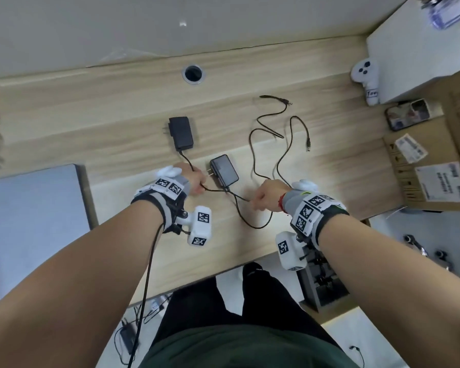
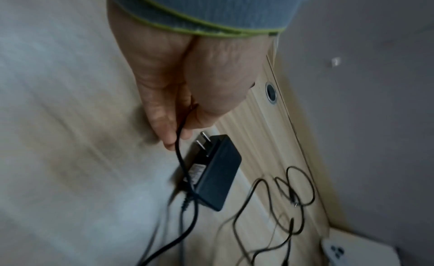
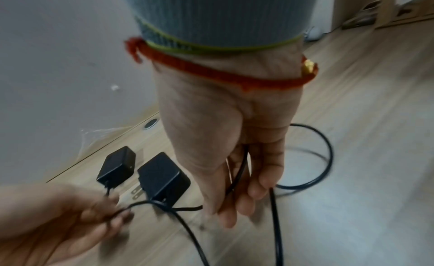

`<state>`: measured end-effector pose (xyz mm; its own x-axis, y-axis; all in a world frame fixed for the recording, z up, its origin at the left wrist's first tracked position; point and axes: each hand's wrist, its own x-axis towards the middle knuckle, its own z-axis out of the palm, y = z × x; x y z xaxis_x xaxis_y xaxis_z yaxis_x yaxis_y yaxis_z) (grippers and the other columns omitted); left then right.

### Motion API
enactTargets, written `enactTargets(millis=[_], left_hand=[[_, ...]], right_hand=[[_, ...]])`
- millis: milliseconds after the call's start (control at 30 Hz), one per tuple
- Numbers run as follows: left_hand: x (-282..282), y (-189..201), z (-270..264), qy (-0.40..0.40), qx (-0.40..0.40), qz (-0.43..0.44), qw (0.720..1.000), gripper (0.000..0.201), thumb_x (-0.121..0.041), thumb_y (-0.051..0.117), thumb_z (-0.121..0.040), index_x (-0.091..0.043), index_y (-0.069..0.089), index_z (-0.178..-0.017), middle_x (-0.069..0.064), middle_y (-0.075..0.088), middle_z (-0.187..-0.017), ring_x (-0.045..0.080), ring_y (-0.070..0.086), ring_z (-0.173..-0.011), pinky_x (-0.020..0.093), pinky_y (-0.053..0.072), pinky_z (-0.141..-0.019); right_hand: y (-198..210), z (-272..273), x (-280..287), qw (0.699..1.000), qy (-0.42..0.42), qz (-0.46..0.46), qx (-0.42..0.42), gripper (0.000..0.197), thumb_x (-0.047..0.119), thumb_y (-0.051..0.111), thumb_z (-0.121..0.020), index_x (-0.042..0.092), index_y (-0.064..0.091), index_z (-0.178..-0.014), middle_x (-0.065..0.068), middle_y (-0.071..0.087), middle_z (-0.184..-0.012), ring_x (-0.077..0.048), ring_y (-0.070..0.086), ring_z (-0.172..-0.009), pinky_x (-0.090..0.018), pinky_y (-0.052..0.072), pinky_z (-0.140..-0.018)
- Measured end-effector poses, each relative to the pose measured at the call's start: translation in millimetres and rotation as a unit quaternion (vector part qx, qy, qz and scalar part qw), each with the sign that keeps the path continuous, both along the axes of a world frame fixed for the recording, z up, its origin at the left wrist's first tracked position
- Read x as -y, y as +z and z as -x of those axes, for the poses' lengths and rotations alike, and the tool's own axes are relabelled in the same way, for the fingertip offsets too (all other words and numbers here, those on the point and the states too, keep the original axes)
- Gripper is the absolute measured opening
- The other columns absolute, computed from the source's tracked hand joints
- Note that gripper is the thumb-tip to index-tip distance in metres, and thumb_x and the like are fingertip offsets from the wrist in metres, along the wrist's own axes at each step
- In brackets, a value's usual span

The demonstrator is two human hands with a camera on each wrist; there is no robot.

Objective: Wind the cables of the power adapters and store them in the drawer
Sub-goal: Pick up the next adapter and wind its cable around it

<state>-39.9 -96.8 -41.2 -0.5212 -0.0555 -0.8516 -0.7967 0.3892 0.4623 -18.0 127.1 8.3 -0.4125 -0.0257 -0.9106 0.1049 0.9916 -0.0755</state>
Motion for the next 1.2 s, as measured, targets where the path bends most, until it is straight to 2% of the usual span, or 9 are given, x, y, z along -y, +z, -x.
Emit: enactTargets(millis=[200,400,500,600,700,833,933,1067,1200], left_hand=[[-37.0,4.0,-59.3,-0.095,0.012,0.034,0.995,0.008,0.002,0.059,-0.089,-0.003,0.058,-0.095,0.011,0.063,-0.088,0.025,0.066,-0.079,0.033,0.060,-0.075],[-56.7,45.3,-76.1,-0.095,-0.030,0.145,0.984,0.040,-0.045,0.066,-0.081,-0.008,0.071,-0.095,0.011,0.073,-0.087,0.030,0.070,-0.081,0.036,0.057,-0.080],[-74.2,83.8,-76.9,0.050,-0.087,0.068,0.993,0.049,-0.049,0.061,-0.091,-0.005,0.069,-0.111,0.007,0.071,-0.094,0.024,0.070,-0.083,0.034,0.058,-0.081],[-100.1,131.7,-76.5,0.156,-0.066,-0.091,0.981,0.059,-0.059,0.048,-0.094,-0.005,0.067,-0.105,0.011,0.073,-0.099,0.023,0.072,-0.085,0.030,0.060,-0.075],[-114.5,172.3,-73.2,0.188,-0.062,-0.162,0.967,0.069,-0.068,0.041,-0.091,-0.006,0.064,-0.107,0.014,0.072,-0.103,0.031,0.072,-0.092,0.035,0.060,-0.078],[-119.3,211.3,-57.2,0.260,-0.111,-0.209,0.936,0.067,-0.060,0.046,-0.093,-0.001,0.055,-0.122,0.019,0.060,-0.117,0.038,0.065,-0.105,0.034,0.061,-0.064],[-114.4,244.3,-43.1,0.294,-0.143,-0.252,0.911,0.063,-0.057,0.052,-0.092,0.002,0.062,-0.111,0.016,0.064,-0.099,0.034,0.068,-0.089,0.032,0.061,-0.066],[-102.7,279.2,-27.2,0.309,-0.217,-0.274,0.885,0.037,-0.034,0.060,-0.095,0.000,0.066,-0.110,0.013,0.069,-0.093,0.022,0.071,-0.072,0.028,0.059,-0.060],[-92.1,305.7,-15.5,0.333,-0.239,-0.291,0.864,0.024,-0.015,0.045,-0.095,0.004,0.053,-0.107,0.016,0.059,-0.087,0.023,0.066,-0.057,0.027,0.058,-0.055]], right_hand=[[24.2,-14.9,-40.5,0.988,-0.087,0.098,-0.077,0.017,0.030,0.061,-0.089,0.023,0.076,-0.092,0.002,0.068,-0.093,-0.020,0.063,-0.090,-0.029,0.052,-0.080],[77.6,-13.8,-51.5,0.944,-0.094,0.236,-0.210,0.019,0.034,0.062,-0.090,0.022,0.076,-0.083,0.008,0.059,-0.071,-0.006,0.047,-0.062,-0.018,0.035,-0.058],[106.2,-10.7,-49.8,0.921,-0.077,0.290,-0.248,0.022,0.034,0.061,-0.092,0.021,0.076,-0.083,0.003,0.068,-0.079,-0.013,0.055,-0.071,-0.027,0.043,-0.067],[138.9,-7.8,-48.0,0.901,-0.073,0.335,-0.267,0.022,0.036,0.061,-0.093,0.023,0.077,-0.085,-0.002,0.073,-0.091,-0.021,0.062,-0.088,-0.034,0.048,-0.083],[169.9,-3.7,-48.9,0.883,-0.068,0.356,-0.299,0.019,0.036,0.062,-0.093,0.025,0.077,-0.087,0.016,0.063,-0.065,-0.004,0.055,-0.066,-0.022,0.041,-0.065],[204.5,2.8,-49.2,0.839,-0.074,0.427,-0.329,0.018,0.031,0.064,-0.092,0.021,0.078,-0.085,0.008,0.072,-0.075,-0.007,0.064,-0.072,-0.027,0.050,-0.072],[231.7,4.0,-49.2,0.823,-0.033,0.465,-0.325,0.016,0.021,0.064,-0.094,0.012,0.078,-0.093,0.011,0.065,-0.079,0.007,0.056,-0.070,-0.011,0.042,-0.070],[246.9,9.7,-46.1,0.825,0.027,0.466,-0.317,0.011,0.026,0.068,-0.091,0.021,0.078,-0.093,0.009,0.046,-0.091,0.004,0.047,-0.068,-0.017,0.037,-0.071],[259.2,9.5,-40.2,0.832,0.104,0.441,-0.321,0.006,0.035,0.070,-0.088,0.038,0.075,-0.087,0.006,0.044,-0.101,-0.012,0.041,-0.107,-0.012,0.031,-0.089]])
